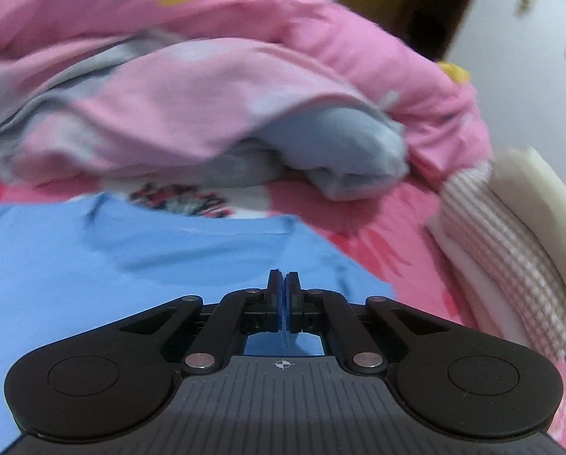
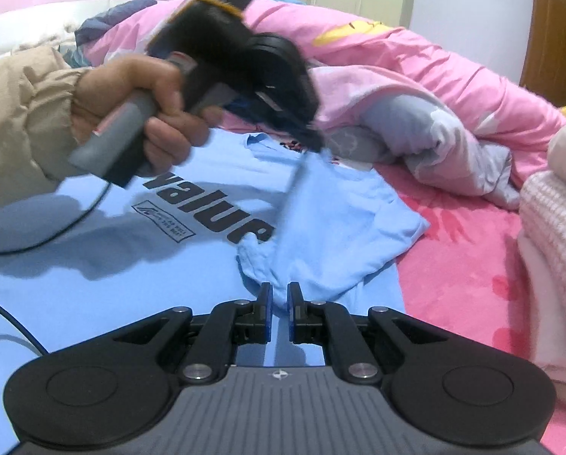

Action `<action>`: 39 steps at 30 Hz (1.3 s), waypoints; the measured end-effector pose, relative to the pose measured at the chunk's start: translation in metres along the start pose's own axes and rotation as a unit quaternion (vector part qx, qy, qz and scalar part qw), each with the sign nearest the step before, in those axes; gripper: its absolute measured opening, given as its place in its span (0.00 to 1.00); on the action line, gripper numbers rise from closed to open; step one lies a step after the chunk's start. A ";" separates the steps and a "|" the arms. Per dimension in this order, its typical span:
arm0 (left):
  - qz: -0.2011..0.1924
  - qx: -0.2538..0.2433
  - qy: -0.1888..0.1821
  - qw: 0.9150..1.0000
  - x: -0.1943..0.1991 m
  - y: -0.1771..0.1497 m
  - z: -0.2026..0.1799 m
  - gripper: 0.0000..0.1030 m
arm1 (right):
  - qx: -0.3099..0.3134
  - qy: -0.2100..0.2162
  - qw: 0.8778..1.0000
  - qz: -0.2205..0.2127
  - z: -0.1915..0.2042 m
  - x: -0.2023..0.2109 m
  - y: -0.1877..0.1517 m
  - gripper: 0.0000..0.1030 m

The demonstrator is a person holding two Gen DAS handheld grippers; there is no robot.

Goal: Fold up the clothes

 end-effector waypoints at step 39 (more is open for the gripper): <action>-0.001 0.096 -0.042 0.994 0.017 -0.018 0.051 0.00 | 0.039 -0.002 0.995 -0.090 0.011 0.021 0.032 0.05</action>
Point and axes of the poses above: each gripper's, at about its wrist camera, not at the fingertips, and x roughly against the way its jaws point, z to its left, y to its top, the point moved 4 cm from there along -x, roughly the way its jaws point, and after that the axes turned 7 degrees about z, right-handed, at the moved point
